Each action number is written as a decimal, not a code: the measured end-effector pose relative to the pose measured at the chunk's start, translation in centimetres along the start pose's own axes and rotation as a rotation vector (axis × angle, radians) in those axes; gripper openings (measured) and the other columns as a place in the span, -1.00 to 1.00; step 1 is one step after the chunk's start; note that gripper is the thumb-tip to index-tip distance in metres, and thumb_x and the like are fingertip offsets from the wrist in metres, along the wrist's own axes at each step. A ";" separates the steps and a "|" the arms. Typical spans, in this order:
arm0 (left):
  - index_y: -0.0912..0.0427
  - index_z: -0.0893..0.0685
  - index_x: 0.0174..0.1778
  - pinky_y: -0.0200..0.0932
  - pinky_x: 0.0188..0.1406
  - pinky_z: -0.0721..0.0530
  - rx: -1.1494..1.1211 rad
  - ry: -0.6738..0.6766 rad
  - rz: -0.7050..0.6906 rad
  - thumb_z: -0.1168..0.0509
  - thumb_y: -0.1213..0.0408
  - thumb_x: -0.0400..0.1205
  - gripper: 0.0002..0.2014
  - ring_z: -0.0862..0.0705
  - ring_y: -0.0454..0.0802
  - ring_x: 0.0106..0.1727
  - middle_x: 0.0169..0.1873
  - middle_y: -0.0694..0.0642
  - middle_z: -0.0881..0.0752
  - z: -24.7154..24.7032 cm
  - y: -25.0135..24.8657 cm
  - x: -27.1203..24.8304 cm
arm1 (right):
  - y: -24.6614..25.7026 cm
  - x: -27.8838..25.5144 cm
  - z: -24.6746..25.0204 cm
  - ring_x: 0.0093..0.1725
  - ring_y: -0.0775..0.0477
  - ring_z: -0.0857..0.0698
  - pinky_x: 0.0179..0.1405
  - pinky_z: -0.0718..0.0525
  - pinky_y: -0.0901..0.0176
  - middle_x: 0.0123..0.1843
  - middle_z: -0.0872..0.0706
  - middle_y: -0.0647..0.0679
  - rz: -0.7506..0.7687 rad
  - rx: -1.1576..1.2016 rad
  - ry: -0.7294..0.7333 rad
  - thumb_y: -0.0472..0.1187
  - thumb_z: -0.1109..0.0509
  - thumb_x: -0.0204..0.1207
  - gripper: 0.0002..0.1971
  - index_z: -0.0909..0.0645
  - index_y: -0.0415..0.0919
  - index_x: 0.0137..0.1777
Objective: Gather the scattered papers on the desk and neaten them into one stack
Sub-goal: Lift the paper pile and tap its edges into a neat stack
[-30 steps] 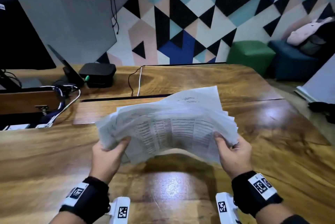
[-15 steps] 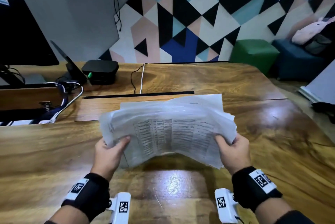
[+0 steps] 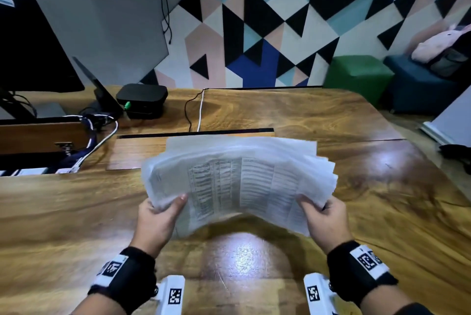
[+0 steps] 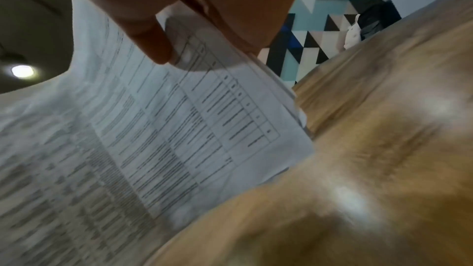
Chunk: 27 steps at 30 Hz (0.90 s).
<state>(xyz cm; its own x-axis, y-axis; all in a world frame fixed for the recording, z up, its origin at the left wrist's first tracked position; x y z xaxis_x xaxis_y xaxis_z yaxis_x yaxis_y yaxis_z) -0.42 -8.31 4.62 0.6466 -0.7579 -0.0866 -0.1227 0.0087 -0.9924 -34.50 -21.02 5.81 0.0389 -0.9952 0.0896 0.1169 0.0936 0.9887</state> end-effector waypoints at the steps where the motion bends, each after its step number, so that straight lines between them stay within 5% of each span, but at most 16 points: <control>1: 0.28 -0.76 -0.08 -0.19 -0.23 -0.83 -0.008 0.014 -0.025 -0.43 0.59 0.52 -0.84 -0.84 -0.13 -0.28 -0.27 0.01 -0.89 0.3 -0.4 -0.1 | 0.3 0.2 0.5 -0.36 0.48 -0.70 -0.35 -0.63 0.58 -0.41 -0.78 0.40 0.025 0.018 0.000 -0.47 -0.51 0.44 -0.76 -0.70 -0.09 -0.24; 4: 0.27 -0.77 -0.06 -0.25 -0.24 -0.82 0.023 0.091 0.088 -0.53 0.60 0.42 -0.75 -0.84 -0.12 -0.27 -0.15 0.06 -0.89 0.7 1.6 -0.7 | -1.7 0.1 0.5 -0.30 0.39 -0.76 -0.26 -0.71 0.46 -0.36 -0.82 0.35 -0.045 -0.038 0.097 -0.53 -0.51 0.41 -0.74 -0.71 -0.12 -0.16; 7: 0.31 -0.78 -0.14 -0.23 -0.25 -0.82 0.150 0.093 0.212 -0.65 0.40 0.23 -0.68 -0.84 0.05 -0.20 -0.16 0.15 -0.90 1.4 5.3 -1.1 | -5.6 -0.8 -0.4 -0.34 0.32 -0.74 -0.30 -0.69 0.42 -0.47 -0.78 0.32 -0.183 -0.146 0.196 -0.51 -0.51 0.43 -0.75 -0.66 -0.13 -0.26; 11: 0.27 -0.77 -0.18 -0.34 -0.31 -0.78 0.168 0.085 0.190 -0.56 0.48 0.45 -0.88 -0.85 -0.14 -0.23 -0.15 0.20 -0.89 1.1 5.2 -0.7 | -6.1 -0.6 -1.2 -0.37 0.39 -0.71 -0.37 -0.63 0.55 -0.44 -0.78 0.38 -0.175 -0.150 0.201 -0.34 -0.50 0.51 -0.83 -0.67 -0.09 -0.25; 12: 0.26 -0.76 -0.14 -0.34 -0.28 -0.77 0.155 0.103 0.151 -0.64 0.33 0.38 -0.76 -0.85 -0.15 -0.21 -0.16 0.15 -0.89 0.9 4.0 -0.6 | -5.3 -0.2 -1.1 -0.38 0.40 -0.69 -0.38 -0.62 0.54 -0.44 -0.78 0.37 -0.137 -0.145 0.201 -0.32 -0.49 0.53 -0.83 -0.68 -0.10 -0.26; 14: 0.26 -0.65 0.25 -0.14 0.17 -0.75 0.286 0.110 -0.023 -0.70 0.11 0.24 -0.31 -0.78 0.00 0.18 0.18 0.14 -0.79 1.0 0.4 -0.1 | -2.6 1.0 -0.7 -0.40 0.40 -0.60 -0.38 -0.58 0.46 -0.45 -0.74 0.29 -0.017 -0.159 0.209 -0.28 -0.46 0.56 -0.81 -0.70 -0.15 -0.30; 16: 0.15 -0.31 0.63 0.05 0.60 -0.37 0.605 -0.020 -0.306 -0.67 0.15 0.33 -0.02 -0.41 0.05 0.58 0.56 0.15 -0.43 1.3 -5.1 0.3 | 0.5 1.9 -0.3 -0.37 0.30 -0.54 -0.36 -0.52 0.31 -0.42 -0.68 0.16 0.108 -0.217 0.226 -0.18 -0.45 0.58 -0.80 -0.70 -0.19 -0.28; 18: 0.12 -0.19 0.70 -0.01 0.68 -0.18 0.849 0.060 -0.586 -0.67 0.08 0.31 0.10 -0.23 -0.03 0.67 0.65 0.08 -0.28 -0.7 -10.1 0.3 | 3.4 2.5 -0.5 -0.39 0.30 -0.54 -0.34 -0.50 0.31 -0.41 -0.68 0.13 0.224 -0.314 0.276 -0.21 -0.43 0.57 -0.79 -0.71 -0.09 -0.32; 20: -0.03 -0.35 0.62 -0.08 0.64 -0.29 0.954 0.380 -0.642 -0.63 -0.05 0.31 -0.03 -0.36 -0.18 0.60 0.57 -0.10 -0.44 -4.5 -12.1 0.4 | 5.9 2.7 -1.3 -0.40 0.34 -0.56 -0.34 -0.54 0.41 -0.43 -0.69 0.21 0.258 -0.303 0.347 -0.34 -0.44 0.56 -0.66 -0.71 0.06 -0.38; 22: -0.18 -0.63 0.30 -0.23 0.36 -0.56 0.857 0.609 -0.514 -0.61 0.03 0.38 -0.44 -0.61 -0.44 0.26 0.23 -0.34 -0.72 -6.7 -11.4 1.2 | 7.7 3.1 -2.1 -0.41 0.31 -0.53 -0.33 -0.58 0.28 -0.48 -0.62 0.21 0.241 -0.277 0.406 -0.32 -0.47 0.54 -0.68 -0.74 0.08 -0.37; 24: 0.01 -0.81 -0.01 -0.18 0.06 -0.67 0.653 0.640 -0.352 -0.57 0.11 0.41 -0.75 -0.69 -0.38 -0.10 -0.12 -0.21 -0.82 -7.5 -10.4 2.1 | 9.1 3.4 -2.5 -0.39 0.17 -0.51 -0.33 -0.54 0.16 -0.44 -0.58 0.15 0.232 -0.284 0.447 -0.23 -0.51 0.51 -0.85 -0.77 -0.08 -0.29; 27: 0.29 -0.82 -0.10 -0.06 -0.11 -0.70 0.416 0.545 -0.276 -0.53 0.17 0.40 -0.73 -0.68 -0.08 -0.18 -0.18 0.11 -0.80 -7.2 -9.8 2.8 | 10.9 4.2 -1.4 -0.39 0.18 -0.58 -0.37 -0.56 0.28 -0.41 -0.68 0.09 0.224 -0.177 0.416 -0.26 -0.61 0.41 -0.94 -0.79 -0.21 -0.25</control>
<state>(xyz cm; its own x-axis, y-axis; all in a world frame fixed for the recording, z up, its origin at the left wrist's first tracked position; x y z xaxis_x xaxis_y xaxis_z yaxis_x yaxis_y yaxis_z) -2.86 -15.23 14.74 0.1336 -0.9838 0.1194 0.3563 -0.0648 -0.9321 -31.64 -24.16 16.82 0.4699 -0.8583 0.2062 0.2258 0.3427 0.9119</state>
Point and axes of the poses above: each hand's wrist, its own x-axis towards the middle knuckle, its own z-axis out of the back of the hand, y = z × x, the point moved 6 cm from there along x, towards the middle knuckle
